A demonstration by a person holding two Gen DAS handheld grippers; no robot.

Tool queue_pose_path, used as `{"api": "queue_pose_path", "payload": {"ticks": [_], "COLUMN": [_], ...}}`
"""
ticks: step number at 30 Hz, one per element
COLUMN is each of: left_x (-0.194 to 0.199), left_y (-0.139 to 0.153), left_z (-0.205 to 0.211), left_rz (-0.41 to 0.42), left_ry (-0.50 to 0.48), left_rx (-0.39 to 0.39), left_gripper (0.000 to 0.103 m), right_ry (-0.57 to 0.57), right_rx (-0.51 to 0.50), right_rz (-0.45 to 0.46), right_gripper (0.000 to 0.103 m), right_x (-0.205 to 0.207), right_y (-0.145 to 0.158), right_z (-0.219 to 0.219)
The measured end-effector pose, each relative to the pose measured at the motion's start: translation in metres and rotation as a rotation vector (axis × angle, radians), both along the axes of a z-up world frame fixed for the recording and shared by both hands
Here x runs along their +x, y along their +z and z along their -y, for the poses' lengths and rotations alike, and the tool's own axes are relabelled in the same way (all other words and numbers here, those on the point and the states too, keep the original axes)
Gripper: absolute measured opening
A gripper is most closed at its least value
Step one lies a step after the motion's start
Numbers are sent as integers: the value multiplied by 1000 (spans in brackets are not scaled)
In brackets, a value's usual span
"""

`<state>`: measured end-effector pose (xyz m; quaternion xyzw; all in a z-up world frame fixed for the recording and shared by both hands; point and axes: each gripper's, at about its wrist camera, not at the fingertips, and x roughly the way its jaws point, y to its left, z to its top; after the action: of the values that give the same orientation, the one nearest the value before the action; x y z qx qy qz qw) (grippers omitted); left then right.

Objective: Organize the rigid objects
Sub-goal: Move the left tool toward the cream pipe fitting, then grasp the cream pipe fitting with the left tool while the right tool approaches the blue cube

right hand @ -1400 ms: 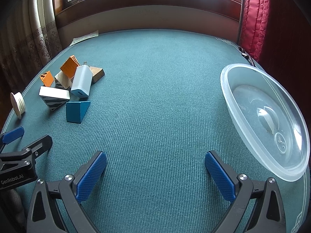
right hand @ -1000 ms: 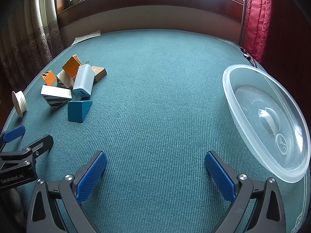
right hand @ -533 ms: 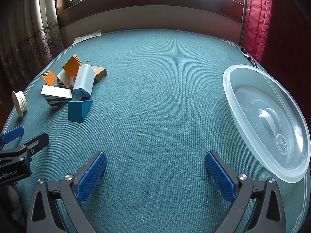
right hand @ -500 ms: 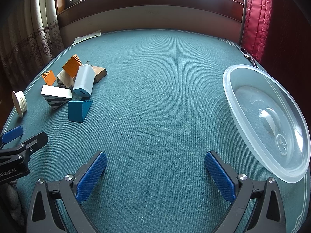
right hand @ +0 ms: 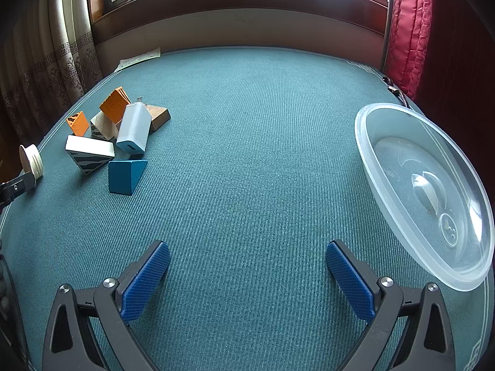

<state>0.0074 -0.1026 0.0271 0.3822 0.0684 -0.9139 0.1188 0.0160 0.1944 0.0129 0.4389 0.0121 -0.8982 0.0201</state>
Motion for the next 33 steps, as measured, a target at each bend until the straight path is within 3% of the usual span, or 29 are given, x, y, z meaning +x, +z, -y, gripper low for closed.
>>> {"api": "queue_pose_path", "payload": {"ticks": [4, 14, 22, 27, 33], "left_x": [-12, -39, -41, -36, -30], "left_y": [3, -5, -13, -10, -6], "left_z": [11, 25, 30, 23, 10], "left_rz": [-12, -3, 16, -18, -61], "left_ry": [10, 21, 16, 4, -20], "left_rx": [-15, 32, 94, 73, 13], "left_gripper": [103, 103, 61, 61, 60], "right_ry": [0, 1, 2, 0, 72], "right_rx": [0, 0, 2, -16, -110], "right_rz": [0, -2, -3, 8, 6], "right_gripper": [103, 103, 103, 103, 100], "right_x": [0, 0, 0, -3, -11], "right_y": [0, -1, -2, 0, 11], "right_z": [0, 0, 0, 1, 25]}}
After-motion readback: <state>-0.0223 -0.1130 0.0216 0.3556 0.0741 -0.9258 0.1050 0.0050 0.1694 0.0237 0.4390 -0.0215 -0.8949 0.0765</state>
